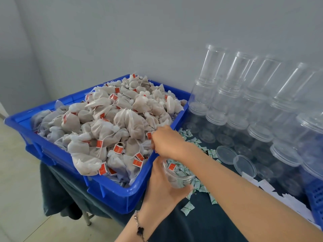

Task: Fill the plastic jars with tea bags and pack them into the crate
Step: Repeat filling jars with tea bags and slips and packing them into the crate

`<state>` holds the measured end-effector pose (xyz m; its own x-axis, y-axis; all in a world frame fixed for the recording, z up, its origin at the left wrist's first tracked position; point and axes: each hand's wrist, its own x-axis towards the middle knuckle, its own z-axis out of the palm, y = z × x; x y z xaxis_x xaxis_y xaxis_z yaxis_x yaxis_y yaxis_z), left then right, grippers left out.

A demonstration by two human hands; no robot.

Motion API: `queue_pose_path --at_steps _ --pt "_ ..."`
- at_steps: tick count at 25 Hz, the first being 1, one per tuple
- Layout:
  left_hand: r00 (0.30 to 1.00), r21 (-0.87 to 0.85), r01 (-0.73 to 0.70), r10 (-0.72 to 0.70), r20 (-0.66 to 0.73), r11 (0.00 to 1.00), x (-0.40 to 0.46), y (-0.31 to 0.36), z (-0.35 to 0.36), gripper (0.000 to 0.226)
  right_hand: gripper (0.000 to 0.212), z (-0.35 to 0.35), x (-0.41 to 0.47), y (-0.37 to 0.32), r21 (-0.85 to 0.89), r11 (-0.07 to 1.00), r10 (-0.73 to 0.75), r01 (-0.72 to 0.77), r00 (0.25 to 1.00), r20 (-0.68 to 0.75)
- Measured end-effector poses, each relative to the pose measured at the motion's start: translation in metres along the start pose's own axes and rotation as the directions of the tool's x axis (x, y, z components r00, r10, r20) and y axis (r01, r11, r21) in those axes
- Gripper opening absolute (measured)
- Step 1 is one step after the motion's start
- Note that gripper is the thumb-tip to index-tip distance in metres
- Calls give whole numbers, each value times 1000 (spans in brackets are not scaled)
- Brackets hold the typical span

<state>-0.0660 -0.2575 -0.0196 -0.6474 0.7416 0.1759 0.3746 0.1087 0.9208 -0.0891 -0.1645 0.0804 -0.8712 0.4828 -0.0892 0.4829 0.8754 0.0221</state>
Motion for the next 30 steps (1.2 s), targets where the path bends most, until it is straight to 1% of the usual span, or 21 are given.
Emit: queue_pose_path --at_steps 1,3,5,7,9,10,12,14,15,16,19,20,21,22,23,24,25,26,28,29,30 --pt "1000 13 -13 13 -4 1000 0 -2 1 82 16 1 -3 3 23 1000 4 -3 999 -50" --pt "999 3 -35 35 -6 999 0 -5 1 88 12 -4 -12 14 222 975 70 -31 983 -168" --pt "1000 -61 -23 23 7 998 -1 -8 3 90 20 -24 -26 27 412 911 138 -32 963 -230" --pt "1000 -91 -10 12 22 996 -1 -9 5 93 27 -46 -40 38 506 862 173 4 938 -302" --pt "1000 -124 -7 9 19 992 1 -7 6 90 31 -62 -54 47 554 833 205 21 917 -342" --pt "1000 -156 -1 4 19 988 2 -5 6 90 30 -64 -61 51 575 818 216 10 921 -324" --pt "1000 -198 1 5 27 980 2 -4 8 93 26 -61 -75 56 574 817 222 -55 949 -225" --pt "999 -206 -17 26 40 978 1 -1 10 95 23 -51 -85 55 575 809 189 -123 980 -56" --pt "998 -207 -31 40 41 978 0 1 11 94 21 -46 -88 50 585 798 144 -144 988 47" --pt "998 -212 -36 45 38 976 -1 5 11 92 19 -42 -88 43 561 815 83 -145 987 134" --pt "1000 -270 0 4 12 963 1 8 9 83 14 -43 -78 29 332 943 -88 -31 937 338" --pt "1000 -290 9 -10 -1 957 2 7 8 82 14 -46 -72 28 275 962 -105 4 929 354" --pt "1000 -287 23 -25 -5 958 3 7 5 84 16 -49 -65 28 241 970 -92 16 947 308" --pt "999 -266 40 -40 6 963 3 8 2 86 17 -54 -58 26 243 970 -57 7 978 199" --pt "998 -243 53 -48 26 969 3 7 0 88 17 -57 -48 23 300 954 -18 -1 998 60" --pt "998 -230 53 -44 47 972 3 6 -1 89 18 -57 -37 16 395 919 11 11 998 -55" --pt "997 -225 56 -41 72 973 3 5 -2 89 22 -56 -25 7 474 879 18 45 991 -129" --pt "995 -234 66 -46 91 970 3 7 -3 89 32 -54 -14 -3 512 855 6 88 984 -179" --pt "992 -241 96 -74 97 966 4 8 -4 90 61 -44 8 -23 529 842 -15 108 984 -178" --pt "994 -228 89 -74 76 969 5 10 -5 88 70 -36 17 -30 505 858 -15 92 988 -154" --pt "996 -210 78 -69 48 975 6 11 -5 86 71 -30 22 -33 464 882 -18 85 989 -148"
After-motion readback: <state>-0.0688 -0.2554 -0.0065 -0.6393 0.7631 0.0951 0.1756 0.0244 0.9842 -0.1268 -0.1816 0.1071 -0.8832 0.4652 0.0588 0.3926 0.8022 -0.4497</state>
